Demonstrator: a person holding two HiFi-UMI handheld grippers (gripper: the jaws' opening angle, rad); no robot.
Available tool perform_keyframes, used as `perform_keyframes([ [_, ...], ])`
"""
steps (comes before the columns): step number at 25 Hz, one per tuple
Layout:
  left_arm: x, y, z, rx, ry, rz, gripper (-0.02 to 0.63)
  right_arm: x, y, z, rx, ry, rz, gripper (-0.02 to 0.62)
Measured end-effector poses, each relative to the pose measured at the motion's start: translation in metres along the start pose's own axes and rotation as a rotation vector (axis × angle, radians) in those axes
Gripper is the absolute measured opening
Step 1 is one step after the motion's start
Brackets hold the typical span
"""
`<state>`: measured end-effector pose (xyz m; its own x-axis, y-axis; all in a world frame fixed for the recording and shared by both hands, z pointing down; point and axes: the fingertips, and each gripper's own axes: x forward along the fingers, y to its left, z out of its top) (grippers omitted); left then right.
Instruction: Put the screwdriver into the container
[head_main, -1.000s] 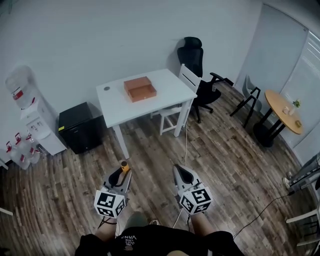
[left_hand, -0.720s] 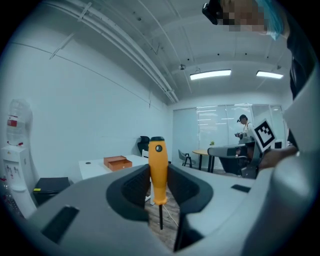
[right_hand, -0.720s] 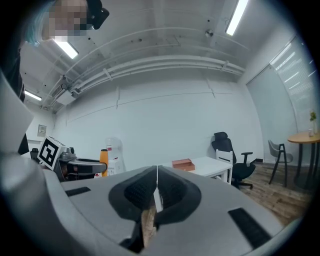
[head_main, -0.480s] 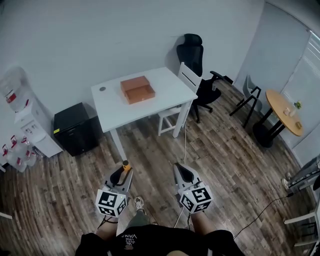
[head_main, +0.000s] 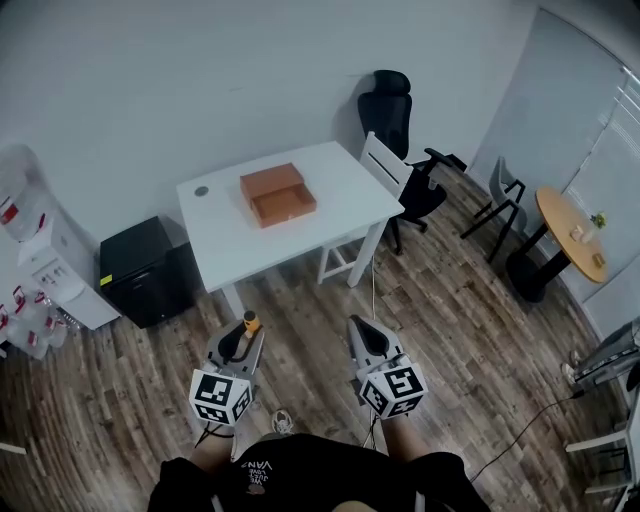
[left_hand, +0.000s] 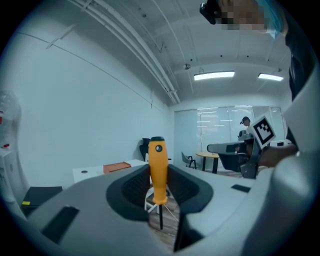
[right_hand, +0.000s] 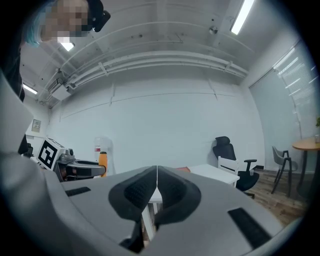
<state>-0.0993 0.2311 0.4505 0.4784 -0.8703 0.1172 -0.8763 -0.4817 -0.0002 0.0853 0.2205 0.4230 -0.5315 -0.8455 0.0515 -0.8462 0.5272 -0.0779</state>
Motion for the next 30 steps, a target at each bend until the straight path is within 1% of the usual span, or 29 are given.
perform_keyframes([
  [6,0.035,0.037,0.016,0.029,-0.002,-0.039,0.112,0.043,-0.015,0.009,0.021,-0.016,-0.045,0.012],
  [10,0.054,0.055,0.012,0.011,0.007,-0.039,0.112,0.061,-0.023,0.004,0.034,0.002,-0.056,0.012],
  [14,0.074,0.067,0.008,0.001,0.023,-0.03,0.112,0.08,-0.039,0.003,0.041,0.008,-0.057,0.012],
  [20,0.11,0.086,0.008,-0.006,0.032,0.002,0.112,0.126,-0.068,0.009,0.039,0.002,-0.024,0.012],
  [30,0.197,0.116,0.025,-0.001,0.014,0.074,0.112,0.206,-0.133,0.02,0.023,0.002,0.056,0.012],
])
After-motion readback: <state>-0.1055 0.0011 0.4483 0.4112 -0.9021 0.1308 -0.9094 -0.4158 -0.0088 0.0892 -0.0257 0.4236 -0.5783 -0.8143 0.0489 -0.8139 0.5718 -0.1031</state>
